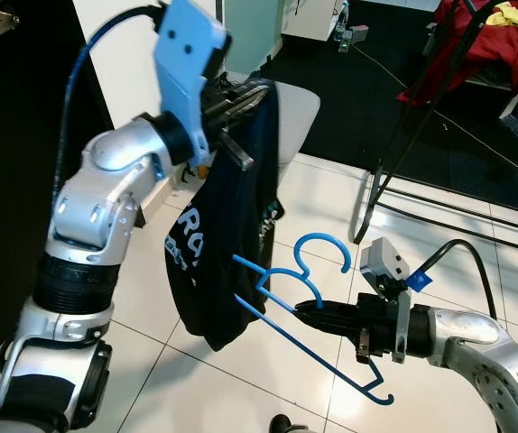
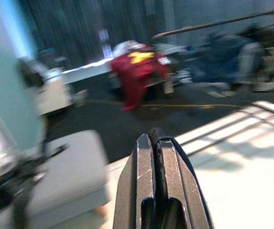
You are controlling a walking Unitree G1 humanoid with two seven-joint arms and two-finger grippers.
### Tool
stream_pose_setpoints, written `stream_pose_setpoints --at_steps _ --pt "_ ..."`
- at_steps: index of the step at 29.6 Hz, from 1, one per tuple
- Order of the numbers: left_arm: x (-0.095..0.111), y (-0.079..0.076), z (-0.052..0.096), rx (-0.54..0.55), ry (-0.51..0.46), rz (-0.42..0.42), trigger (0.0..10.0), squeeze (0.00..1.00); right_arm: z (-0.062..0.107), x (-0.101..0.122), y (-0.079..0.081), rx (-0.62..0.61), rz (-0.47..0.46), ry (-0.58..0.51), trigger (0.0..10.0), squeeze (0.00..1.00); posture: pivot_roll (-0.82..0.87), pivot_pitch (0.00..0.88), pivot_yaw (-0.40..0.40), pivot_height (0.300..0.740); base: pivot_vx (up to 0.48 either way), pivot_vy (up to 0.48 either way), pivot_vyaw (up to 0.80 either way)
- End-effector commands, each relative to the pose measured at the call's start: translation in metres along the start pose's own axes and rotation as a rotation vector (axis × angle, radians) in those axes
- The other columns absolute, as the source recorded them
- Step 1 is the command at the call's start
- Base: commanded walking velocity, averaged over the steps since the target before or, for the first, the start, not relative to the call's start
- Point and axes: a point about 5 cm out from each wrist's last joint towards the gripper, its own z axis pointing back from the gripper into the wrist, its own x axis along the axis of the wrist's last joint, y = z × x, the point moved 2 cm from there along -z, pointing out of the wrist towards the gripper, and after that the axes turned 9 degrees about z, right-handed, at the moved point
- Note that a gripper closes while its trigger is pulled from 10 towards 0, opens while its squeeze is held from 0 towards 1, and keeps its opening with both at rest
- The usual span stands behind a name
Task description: Hang hanger
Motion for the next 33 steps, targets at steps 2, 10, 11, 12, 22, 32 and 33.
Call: stream_pose_setpoints --at_steps 2,10,11,12,22,32,33 --pt "0.021 0.013 0.002 0.069 -0.077 -0.06 10.0 0.0 0.006 -0.011 0.008 0.027 -0.038 0.061 10.0 0.0 -0.05 0.175 -0.021 0.74 0.0 0.0 0.0" --pt "0.024 0.042 0.009 0.219 -0.06 -0.114 10.0 0.0 0.046 -0.039 -0.008 -0.141 -0.066 0.29 10.0 0.0 -0.05 0.169 -0.016 0.74 0.0 0.0 0.0" --pt "0.024 0.045 0.01 0.236 -0.06 -0.118 10.0 0.0 0.055 -0.043 -0.015 -0.197 -0.069 0.335 10.0 0.0 -0.05 0.166 -0.015 0.74 0.0 0.0 0.0" --pt "0.024 0.045 0.01 0.236 -0.06 -0.118 10.0 0.0 0.055 -0.043 -0.015 -0.197 -0.069 0.335 10.0 0.0 -0.05 0.166 -0.015 0.74 0.0 0.0 0.0" --pt "0.026 0.045 0.008 0.226 -0.097 -0.104 10.0 0.0 0.087 -0.064 -0.047 -0.483 -0.117 0.475 10.0 0.0 -0.05 0.167 -0.014 0.74 0.0 0.0 0.0" --pt "0.029 0.028 0.003 0.125 -0.153 -0.085 10.0 0.0 0.078 -0.033 -0.062 -0.565 -0.005 0.241 10.0 0.0 -0.04 0.18 -0.009 0.74 0.0 0.0 0.0" --pt "0.03 0.023 0.002 0.096 -0.172 -0.084 10.0 0.0 0.077 -0.019 -0.067 -0.588 0.022 0.146 10.0 0.0 -0.04 0.18 -0.009 0.74 0.0 0.0 0.0"
